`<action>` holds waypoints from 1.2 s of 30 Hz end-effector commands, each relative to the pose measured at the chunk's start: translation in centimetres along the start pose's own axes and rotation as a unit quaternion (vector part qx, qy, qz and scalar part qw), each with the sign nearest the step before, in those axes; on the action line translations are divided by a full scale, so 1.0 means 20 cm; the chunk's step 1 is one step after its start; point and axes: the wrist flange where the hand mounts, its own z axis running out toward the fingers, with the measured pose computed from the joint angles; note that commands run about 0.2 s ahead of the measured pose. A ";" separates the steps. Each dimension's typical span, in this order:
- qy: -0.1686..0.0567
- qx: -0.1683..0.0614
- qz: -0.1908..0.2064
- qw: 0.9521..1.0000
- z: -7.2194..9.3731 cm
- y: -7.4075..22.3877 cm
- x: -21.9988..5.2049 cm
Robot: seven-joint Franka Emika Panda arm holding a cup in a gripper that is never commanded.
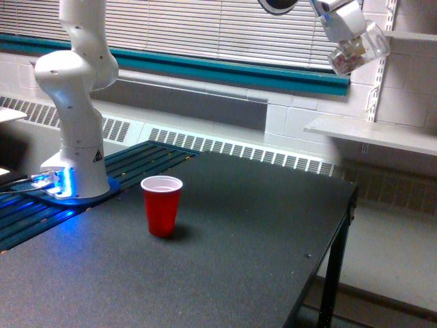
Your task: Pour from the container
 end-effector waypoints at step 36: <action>0.008 -0.091 -0.024 0.996 0.02 0.57 -0.23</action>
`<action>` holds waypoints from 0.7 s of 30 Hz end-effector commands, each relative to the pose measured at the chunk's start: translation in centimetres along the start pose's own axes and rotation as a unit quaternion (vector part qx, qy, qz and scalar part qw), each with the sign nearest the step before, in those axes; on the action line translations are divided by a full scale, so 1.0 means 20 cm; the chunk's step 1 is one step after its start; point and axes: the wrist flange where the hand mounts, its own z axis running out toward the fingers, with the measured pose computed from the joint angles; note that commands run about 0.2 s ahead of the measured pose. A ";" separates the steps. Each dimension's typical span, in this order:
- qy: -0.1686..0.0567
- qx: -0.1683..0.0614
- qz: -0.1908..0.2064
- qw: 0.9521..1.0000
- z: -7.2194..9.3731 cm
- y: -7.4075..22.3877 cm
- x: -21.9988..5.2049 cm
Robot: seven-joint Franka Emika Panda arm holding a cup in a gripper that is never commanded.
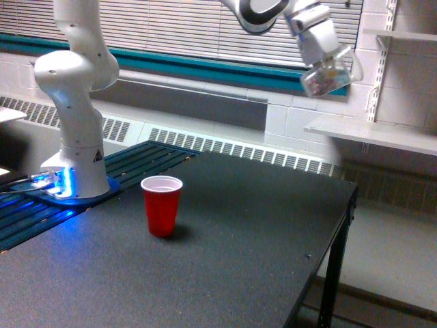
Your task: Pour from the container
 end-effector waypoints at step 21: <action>-0.001 -0.060 0.040 0.997 -0.06 0.64 -0.34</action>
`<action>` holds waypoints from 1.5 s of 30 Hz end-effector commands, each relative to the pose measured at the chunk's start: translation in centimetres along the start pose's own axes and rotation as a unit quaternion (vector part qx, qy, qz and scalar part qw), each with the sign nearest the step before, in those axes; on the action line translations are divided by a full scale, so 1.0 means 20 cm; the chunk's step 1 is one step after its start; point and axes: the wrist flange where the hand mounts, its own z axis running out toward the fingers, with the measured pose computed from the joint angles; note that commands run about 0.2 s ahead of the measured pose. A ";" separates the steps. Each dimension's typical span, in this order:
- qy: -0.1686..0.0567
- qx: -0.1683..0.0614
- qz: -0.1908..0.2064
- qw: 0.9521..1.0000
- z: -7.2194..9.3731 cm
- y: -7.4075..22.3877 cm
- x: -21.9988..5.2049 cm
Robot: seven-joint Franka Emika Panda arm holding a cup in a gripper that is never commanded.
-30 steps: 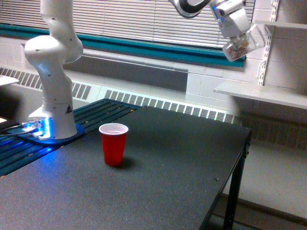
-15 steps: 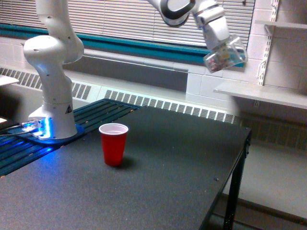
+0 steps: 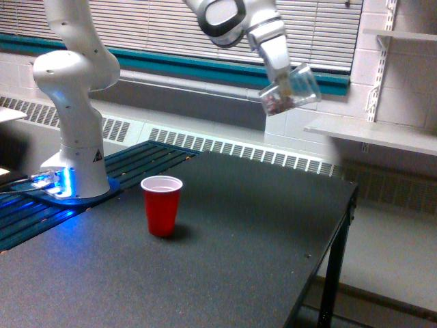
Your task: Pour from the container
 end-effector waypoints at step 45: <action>-0.083 -0.124 0.103 0.984 -0.08 0.88 -0.69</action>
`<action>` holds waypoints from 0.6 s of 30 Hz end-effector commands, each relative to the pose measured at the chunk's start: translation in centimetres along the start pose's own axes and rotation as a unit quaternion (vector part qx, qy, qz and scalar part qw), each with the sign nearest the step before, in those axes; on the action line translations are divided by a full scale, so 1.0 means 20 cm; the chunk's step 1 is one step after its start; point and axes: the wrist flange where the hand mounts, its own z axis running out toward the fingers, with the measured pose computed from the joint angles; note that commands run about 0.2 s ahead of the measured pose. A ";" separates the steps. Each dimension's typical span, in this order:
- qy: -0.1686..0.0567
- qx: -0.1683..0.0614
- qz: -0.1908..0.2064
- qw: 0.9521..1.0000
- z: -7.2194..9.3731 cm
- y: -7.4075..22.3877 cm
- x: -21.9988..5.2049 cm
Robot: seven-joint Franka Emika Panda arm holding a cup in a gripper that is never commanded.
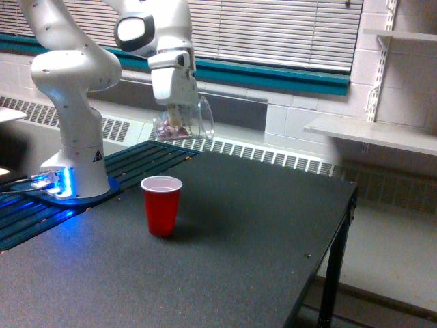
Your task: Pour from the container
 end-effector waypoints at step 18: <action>-0.045 -0.053 0.048 0.996 -0.02 0.17 -0.08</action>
